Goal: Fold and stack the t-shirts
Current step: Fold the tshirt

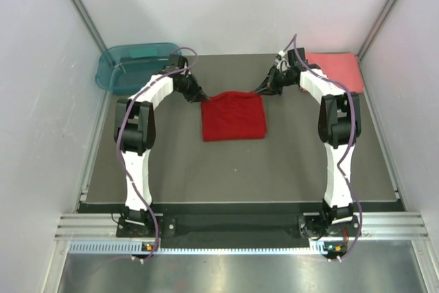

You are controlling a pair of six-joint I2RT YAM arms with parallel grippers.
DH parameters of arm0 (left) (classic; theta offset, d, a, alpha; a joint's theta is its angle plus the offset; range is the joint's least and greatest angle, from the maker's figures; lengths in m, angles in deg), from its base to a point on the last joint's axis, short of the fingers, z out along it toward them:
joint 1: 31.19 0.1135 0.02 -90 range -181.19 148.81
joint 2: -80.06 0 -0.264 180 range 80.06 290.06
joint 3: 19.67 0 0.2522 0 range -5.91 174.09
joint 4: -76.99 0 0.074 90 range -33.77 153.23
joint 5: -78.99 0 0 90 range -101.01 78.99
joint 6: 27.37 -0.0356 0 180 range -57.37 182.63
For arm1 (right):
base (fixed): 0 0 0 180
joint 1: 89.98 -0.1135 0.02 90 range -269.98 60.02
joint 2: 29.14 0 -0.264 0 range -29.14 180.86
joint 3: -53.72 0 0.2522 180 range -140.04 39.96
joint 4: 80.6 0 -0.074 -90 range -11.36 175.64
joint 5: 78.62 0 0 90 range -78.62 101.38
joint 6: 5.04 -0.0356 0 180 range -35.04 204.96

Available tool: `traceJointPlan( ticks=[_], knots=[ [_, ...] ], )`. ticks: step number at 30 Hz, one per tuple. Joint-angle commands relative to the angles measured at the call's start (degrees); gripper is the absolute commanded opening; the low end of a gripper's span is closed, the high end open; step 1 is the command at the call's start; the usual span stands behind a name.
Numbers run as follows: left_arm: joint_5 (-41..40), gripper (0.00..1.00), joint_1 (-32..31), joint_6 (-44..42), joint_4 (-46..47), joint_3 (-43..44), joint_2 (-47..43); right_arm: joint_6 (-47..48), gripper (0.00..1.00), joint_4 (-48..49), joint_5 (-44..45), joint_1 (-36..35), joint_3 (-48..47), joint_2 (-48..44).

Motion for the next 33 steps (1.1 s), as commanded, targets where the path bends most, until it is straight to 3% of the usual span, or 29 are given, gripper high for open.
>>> traceJointPlan(
  ticks=[1, 5, 9, 12, 15, 19, 22, 23, 27, 29, 33],
  knots=[
    [0.1, 0.0, 1.3, -1.1, 2.1, 3.0, 0.7, -1.2, 0.03, 3.8, -1.9, 1.0, -3.4, 2.6],
    [-2.1, 0.12, 1.7, -2.1, 1.2, 5.3, 1.6, -2.3, 0.13, 4.7, -2.3, 1.4, -5.0, 5.0],
    [-4.8, 0.37, 1.9, -3.5, -1.5, 8.8, 2.3, -3.2, 0.3, 4.8, -2.0, 2.8, -7.9, 6.4],
    [-8.4, 0.39, 1.8, -6.8, -5.5, 13.4, 0.8, 0.0, 0.41, 0.2, 0.8, 4.2, -13.7, 6.3],
    [-9.2, 0.43, 1.8, -9.4, -5.6, 12.5, -3.0, 5.5, 0.52, -8.4, 3.7, 4.3, -20.5, 6.4],
    [-1.3, 0.39, 1.1, -9.6, -2.0, 5.7, -7.1, 7.0, 0.56, -9.2, 3.7, 3.1, -15.1, 1.6],
    [6.6, 0.26, 0.1, -4.9, 10.5, -5.4, -10.0, 6.2, 0.53, -3.8, 1.7, 0.8, -6.2, -3.0],
    [11.6, 0.2, -0.3, -2.8, 14.0, -9.5, -10.2, 5.8, 0.45, -2.2, 0.9, 0.1, -4.3, -3.5],
    [14.7, 0.15, -2.2, -1.6, 23.8, -12.8, -10.3, 3.1, 0.31, 4.2, 0.2, -4.5, 2.9, -5.1],
    [15.4, 0.13, -2.2, 0.3, 27.8, -14.9, -10.0, -0.3, 0.17, 14.4, -0.6, -5.3, 7.0, -6.4],
    [17.5, 0.1, -2.2, 4.2, 35.7, -17.5, -7.0, -10.9, 0.1, 33.3, -1.4, -6.0, 17.6, -6.3]
  ],
)
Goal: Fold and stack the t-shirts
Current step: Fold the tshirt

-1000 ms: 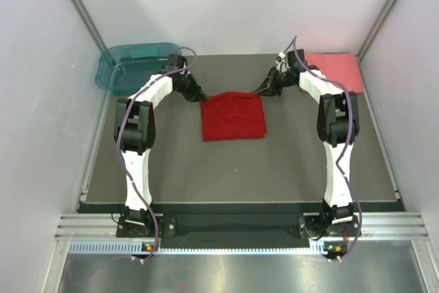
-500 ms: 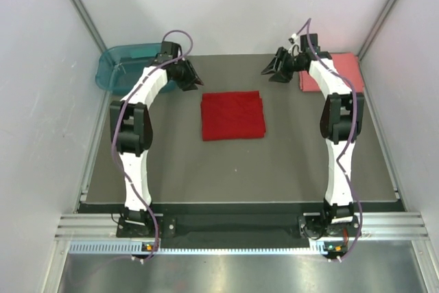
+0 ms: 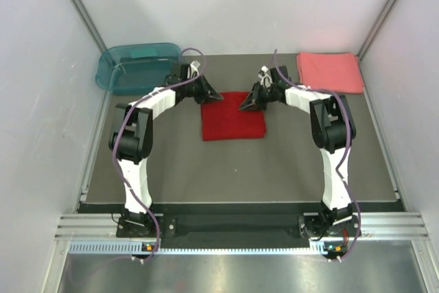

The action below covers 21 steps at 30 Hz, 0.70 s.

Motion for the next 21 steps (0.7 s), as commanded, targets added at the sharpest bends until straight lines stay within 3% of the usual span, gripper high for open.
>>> traceJointPlan(
  ticks=[1, 10, 21],
  knots=[
    [3.6, 0.09, 0.6, 4.4, 16.5, -2.4, 1.3, -8.8, 0.09, 20.6, -1.3, 0.4, 4.9, -2.6],
    [3.1, 0.07, 0.8, 7.3, 27.1, -4.9, 7.1, -14.7, 0.07, 35.6, -1.5, 2.1, 7.5, 1.8],
    [0.5, 0.06, 1.6, 8.2, 30.0, 0.1, 13.6, -15.8, 0.06, 36.1, -2.5, 5.2, 3.3, 7.9]
  ],
)
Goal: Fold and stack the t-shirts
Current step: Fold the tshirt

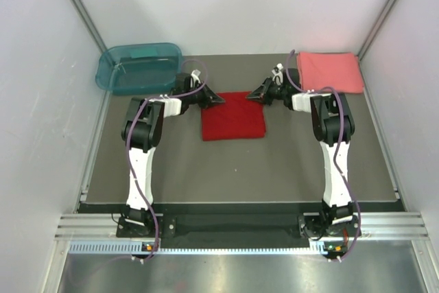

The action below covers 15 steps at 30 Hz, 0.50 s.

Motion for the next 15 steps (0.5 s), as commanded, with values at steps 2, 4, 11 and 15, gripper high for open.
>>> traceJointPlan(
  ticks=[2, 4, 11, 15],
  knots=[
    [-1.0, 0.05, 1.7, -0.2, 5.5, 2.9, 1.3, -0.1, 0.06, 3.8, -0.4, 1.2, -3.5, 2.0],
    [-1.2, 0.05, 2.4, -0.2, 6.0, 2.9, 1.6, 0.0, 0.06, 3.8, 0.1, 1.7, -4.3, 3.1],
    [-2.3, 0.05, 4.9, -1.0, 6.7, 3.8, 4.5, -0.1, 0.08, 3.0, 0.9, 3.9, -8.6, 6.8],
    [-2.4, 0.04, 5.2, -1.4, 6.2, 5.3, 6.2, -0.7, 0.08, 0.9, 2.2, 4.5, -12.5, 9.9]
  ],
)
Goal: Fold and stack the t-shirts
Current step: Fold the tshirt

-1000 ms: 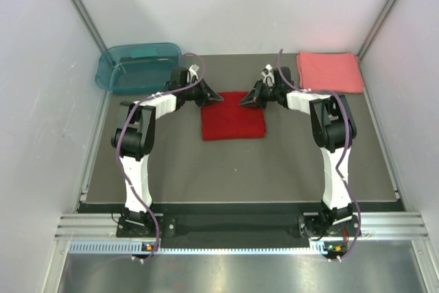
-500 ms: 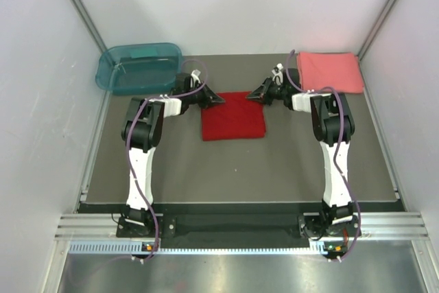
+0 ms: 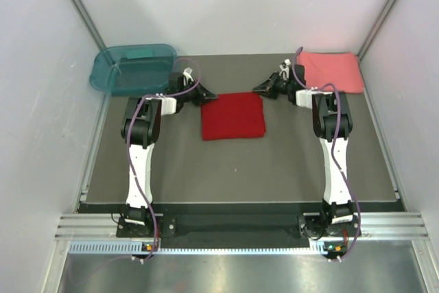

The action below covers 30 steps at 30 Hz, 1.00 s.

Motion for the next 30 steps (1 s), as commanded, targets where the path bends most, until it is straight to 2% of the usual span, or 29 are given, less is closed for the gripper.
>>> traceJointPlan(
  ticks=[1, 7, 9, 15, 21, 27, 30],
  knots=[
    [-2.3, 0.04, 1.3, -1.2, 2.1, 2.7, 1.8, 0.0, 0.08, 0.7, 2.0, 0.7, -4.4, 2.8],
    [-2.6, 0.05, 0.7, -4.0, -1.4, 3.7, -0.4, 3.9, 0.08, -7.4, 2.4, 1.1, -10.7, 4.0],
    [-2.2, 0.07, 0.6, -4.6, -2.4, 3.7, -2.2, 4.6, 0.08, -8.3, 2.3, 1.3, -11.2, 2.3],
    [-2.0, 0.16, 0.0, -8.9, -10.2, 6.2, -7.9, 10.9, 0.09, -19.3, 2.6, 1.9, -13.9, -4.2],
    [0.5, 0.2, -2.3, -10.8, -13.8, 5.5, -12.4, 15.1, 0.1, -25.5, 1.9, 0.0, -8.1, -13.8],
    [1.3, 0.18, -3.1, -9.7, -12.9, -1.8, -16.6, 19.6, 0.1, -30.3, -5.1, -4.6, -2.5, -17.5],
    [1.0, 0.17, -3.1, -10.9, -13.9, -2.3, -16.5, 22.4, 0.1, -31.2, -7.9, -7.7, 0.1, -17.5]
  ],
)
